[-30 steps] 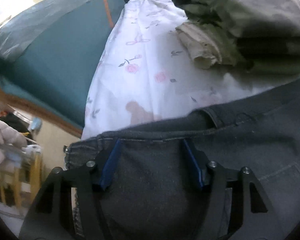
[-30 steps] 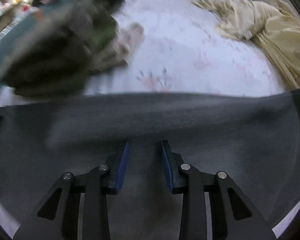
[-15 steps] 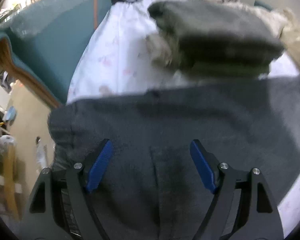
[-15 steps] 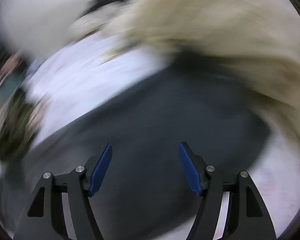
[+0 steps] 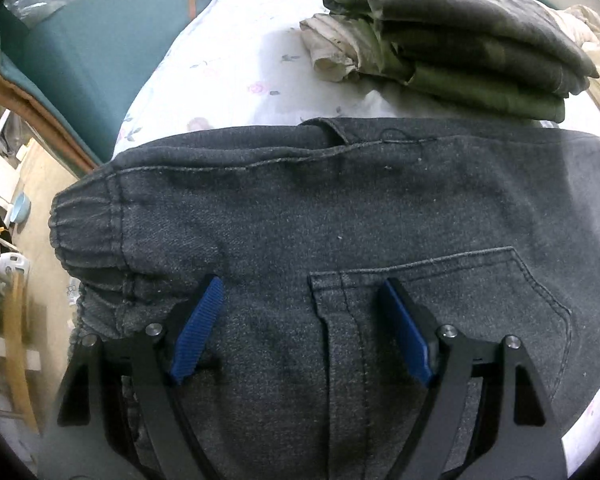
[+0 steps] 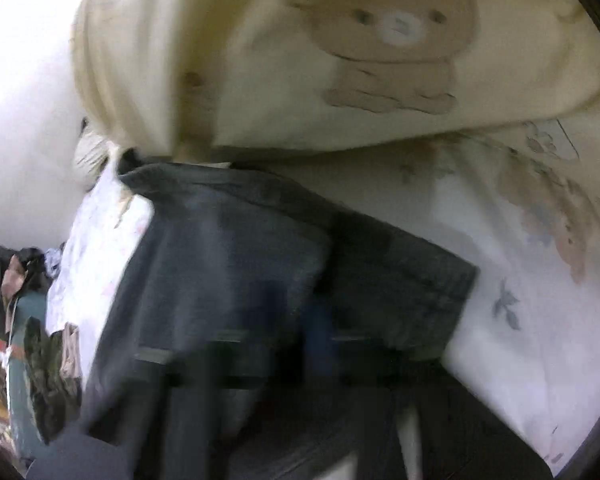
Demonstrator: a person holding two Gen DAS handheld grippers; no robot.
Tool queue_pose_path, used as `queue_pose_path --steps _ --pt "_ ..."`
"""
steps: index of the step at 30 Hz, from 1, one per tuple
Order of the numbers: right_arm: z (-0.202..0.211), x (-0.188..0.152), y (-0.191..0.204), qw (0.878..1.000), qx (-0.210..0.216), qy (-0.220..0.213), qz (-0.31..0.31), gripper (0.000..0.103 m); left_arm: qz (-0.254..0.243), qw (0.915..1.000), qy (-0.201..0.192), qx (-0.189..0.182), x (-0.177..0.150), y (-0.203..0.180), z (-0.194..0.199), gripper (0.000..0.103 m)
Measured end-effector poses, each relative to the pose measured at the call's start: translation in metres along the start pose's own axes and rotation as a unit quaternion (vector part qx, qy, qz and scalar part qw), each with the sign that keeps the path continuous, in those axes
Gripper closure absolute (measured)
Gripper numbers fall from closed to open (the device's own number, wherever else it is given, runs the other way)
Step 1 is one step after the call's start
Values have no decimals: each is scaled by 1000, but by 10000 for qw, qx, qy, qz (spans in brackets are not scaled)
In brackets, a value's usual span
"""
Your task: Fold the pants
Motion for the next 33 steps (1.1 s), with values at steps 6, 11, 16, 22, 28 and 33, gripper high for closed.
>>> queue_pose_path --steps 6,11,16,22,28,33 --pt "61 18 33 9928 -514 -646 863 102 -94 9999 -121 -30 -1 1 0 25" --pt "31 -13 -37 9924 -1166 137 -376 94 -144 9998 -36 -102 -6 2 6 25" --pt "43 -9 -45 9853 -1701 -43 -173 70 -251 9996 -115 -91 -2 0 4 25" --pt "55 7 21 9840 -1375 -387 1064 69 -226 9996 -145 -56 -1 -1 2 25" --pt "-30 -95 104 9614 183 1688 2164 75 -239 9996 -144 -41 -3 0 4 24" --pt "-34 -84 68 9643 -905 1215 2173 88 -356 9992 -97 -119 -1 2 5 24"
Point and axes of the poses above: each gripper's, at about its wrist camera, not at the fingertips, and z roughly against the way its jaws point, y to its left, x to its top, the point moved 9 cm from there along -z, roughly the way its jaws point, and after that the axes turned 12 degrees about x, right-handed, at the moved point
